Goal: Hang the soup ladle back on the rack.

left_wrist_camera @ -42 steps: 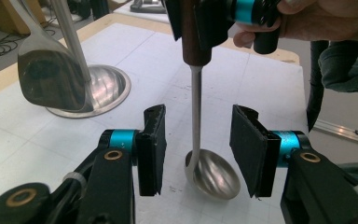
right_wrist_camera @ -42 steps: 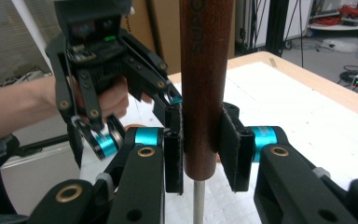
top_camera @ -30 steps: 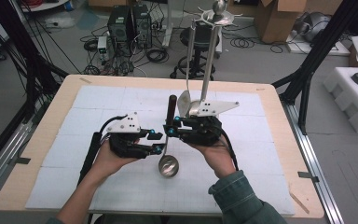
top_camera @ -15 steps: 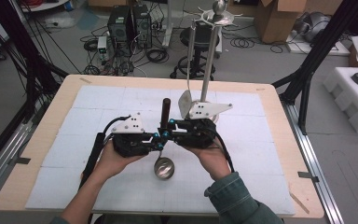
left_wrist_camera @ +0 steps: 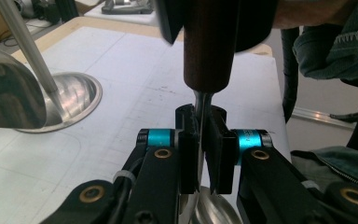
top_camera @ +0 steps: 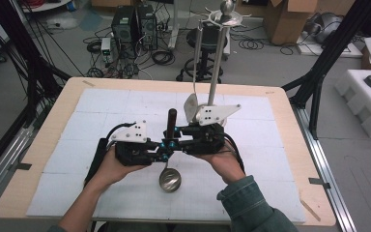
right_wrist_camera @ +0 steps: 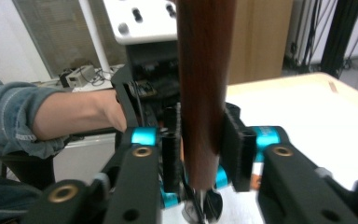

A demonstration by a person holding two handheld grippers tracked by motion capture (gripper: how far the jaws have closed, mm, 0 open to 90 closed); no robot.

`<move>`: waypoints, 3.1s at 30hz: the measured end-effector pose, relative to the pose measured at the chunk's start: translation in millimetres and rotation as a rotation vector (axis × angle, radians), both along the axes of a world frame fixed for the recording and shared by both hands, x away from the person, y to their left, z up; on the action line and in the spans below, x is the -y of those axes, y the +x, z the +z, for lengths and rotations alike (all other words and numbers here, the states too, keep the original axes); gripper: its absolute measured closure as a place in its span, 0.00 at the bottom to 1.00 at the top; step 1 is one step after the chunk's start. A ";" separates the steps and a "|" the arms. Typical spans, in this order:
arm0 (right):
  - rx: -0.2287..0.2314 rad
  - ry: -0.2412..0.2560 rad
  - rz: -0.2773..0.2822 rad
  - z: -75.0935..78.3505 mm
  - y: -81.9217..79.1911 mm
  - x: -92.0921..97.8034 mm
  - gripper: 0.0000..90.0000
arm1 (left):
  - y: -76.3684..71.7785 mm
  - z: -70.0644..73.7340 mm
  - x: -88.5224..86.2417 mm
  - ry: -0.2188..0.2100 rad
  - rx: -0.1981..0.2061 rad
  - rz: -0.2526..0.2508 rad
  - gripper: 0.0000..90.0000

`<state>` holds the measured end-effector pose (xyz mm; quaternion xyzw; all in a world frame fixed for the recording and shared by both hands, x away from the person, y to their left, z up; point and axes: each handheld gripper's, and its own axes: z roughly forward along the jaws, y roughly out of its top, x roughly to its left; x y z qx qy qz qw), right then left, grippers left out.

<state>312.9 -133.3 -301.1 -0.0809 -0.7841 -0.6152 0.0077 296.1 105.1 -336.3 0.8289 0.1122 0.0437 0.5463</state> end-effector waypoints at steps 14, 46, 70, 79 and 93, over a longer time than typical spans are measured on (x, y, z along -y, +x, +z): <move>0.008 -0.006 -0.156 1.4 -7.7 -2.6 0.82 | -0.4 -4.7 -0.8 -0.014 0.019 0.114 0.84; 0.026 0.033 -0.104 5.9 -5.7 10.2 0.82 | -4.0 -1.2 -18.4 -0.049 0.029 0.035 0.73; 0.036 0.026 -0.315 30.3 23.0 61.4 0.82 | -16.8 -10.0 -56.4 -0.056 0.024 0.115 0.64; 0.030 0.032 -0.333 43.9 39.2 72.0 0.82 | -21.4 -13.1 -72.3 -0.061 0.027 0.148 0.60; 0.034 0.027 -0.301 61.5 63.1 74.9 0.82 | -26.2 -20.6 -87.6 -0.064 0.022 0.172 0.54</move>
